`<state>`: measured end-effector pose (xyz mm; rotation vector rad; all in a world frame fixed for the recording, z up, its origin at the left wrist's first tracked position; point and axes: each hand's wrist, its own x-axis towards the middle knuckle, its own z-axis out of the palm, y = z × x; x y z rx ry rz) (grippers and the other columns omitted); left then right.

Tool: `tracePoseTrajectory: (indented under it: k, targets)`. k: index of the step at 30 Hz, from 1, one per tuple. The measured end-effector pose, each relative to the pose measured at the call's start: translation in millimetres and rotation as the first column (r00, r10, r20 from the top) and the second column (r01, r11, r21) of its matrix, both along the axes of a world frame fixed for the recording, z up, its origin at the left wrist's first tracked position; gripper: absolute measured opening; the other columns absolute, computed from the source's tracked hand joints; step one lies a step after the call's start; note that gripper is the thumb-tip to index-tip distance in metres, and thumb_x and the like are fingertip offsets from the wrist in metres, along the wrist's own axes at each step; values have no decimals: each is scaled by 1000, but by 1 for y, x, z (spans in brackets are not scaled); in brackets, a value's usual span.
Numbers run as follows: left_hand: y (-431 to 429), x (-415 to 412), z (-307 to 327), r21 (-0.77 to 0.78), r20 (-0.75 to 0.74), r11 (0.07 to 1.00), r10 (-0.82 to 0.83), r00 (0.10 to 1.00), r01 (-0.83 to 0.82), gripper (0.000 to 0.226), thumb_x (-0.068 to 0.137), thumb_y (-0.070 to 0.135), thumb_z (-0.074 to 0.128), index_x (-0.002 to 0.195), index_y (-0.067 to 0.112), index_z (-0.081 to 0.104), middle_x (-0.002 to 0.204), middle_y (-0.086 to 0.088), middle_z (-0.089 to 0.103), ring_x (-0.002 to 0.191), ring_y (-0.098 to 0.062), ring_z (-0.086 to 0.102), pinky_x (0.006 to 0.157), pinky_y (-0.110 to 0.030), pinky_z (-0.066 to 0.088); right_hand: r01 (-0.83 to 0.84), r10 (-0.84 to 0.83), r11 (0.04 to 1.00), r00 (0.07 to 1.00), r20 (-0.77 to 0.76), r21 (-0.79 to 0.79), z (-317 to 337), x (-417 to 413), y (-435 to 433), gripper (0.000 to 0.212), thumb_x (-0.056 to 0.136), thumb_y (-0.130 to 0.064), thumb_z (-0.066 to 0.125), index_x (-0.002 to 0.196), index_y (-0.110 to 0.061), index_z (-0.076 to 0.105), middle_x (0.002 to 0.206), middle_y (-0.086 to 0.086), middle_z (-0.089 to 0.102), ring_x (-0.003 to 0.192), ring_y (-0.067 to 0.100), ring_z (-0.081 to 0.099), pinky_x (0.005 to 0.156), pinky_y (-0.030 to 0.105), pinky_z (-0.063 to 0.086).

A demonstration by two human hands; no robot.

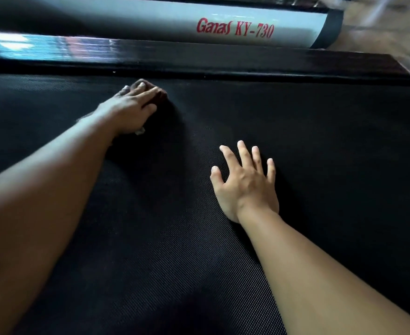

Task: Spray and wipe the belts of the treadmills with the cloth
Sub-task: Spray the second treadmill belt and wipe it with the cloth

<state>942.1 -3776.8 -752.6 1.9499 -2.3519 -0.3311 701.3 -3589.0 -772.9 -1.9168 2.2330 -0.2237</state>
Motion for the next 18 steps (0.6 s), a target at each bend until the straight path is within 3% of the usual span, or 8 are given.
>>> tracePoseTrajectory:
  k: [6,9,12,14,18]
  targets:
    - [46,-42,-9,80,-65,973,-212,975,217,55,106,42,32,154,48,5,168,2,-3,154,-23,-9,126,-38,-2,-15,14,1000,999,32,20,3,-2,3,57,100,-56,24,154,-41,17,167,-3,1,153,22,-8,122,51,-7]
    - [91,-39,-4,173,-115,956,-221,968,239,58,108,34,34,158,39,6,166,5,-7,153,-21,-15,125,-34,-7,-21,21,1000,995,94,3,2,-6,4,54,101,-52,27,153,-39,22,167,-3,4,153,21,-6,122,49,-7]
    - [137,-14,-4,119,-91,953,-267,959,277,61,105,39,36,158,41,6,167,7,-5,153,-16,-13,126,-36,-2,-28,34,999,987,160,-39,3,-11,8,51,101,-49,33,150,-37,31,166,0,13,153,22,1,123,47,-5]
    - [152,4,-5,48,-107,976,-206,973,212,60,104,40,40,158,41,13,167,8,4,154,-13,-5,127,-34,3,-47,57,998,974,219,-52,6,-15,9,48,102,-46,36,148,-34,37,165,1,18,153,23,5,123,44,-2]
    - [153,-16,-3,-18,-194,995,93,976,-99,55,105,36,45,157,35,27,167,6,15,155,-17,8,124,-31,7,-95,107,994,959,264,-56,14,-46,19,42,101,-39,43,142,-29,47,162,3,26,152,24,11,123,39,6]
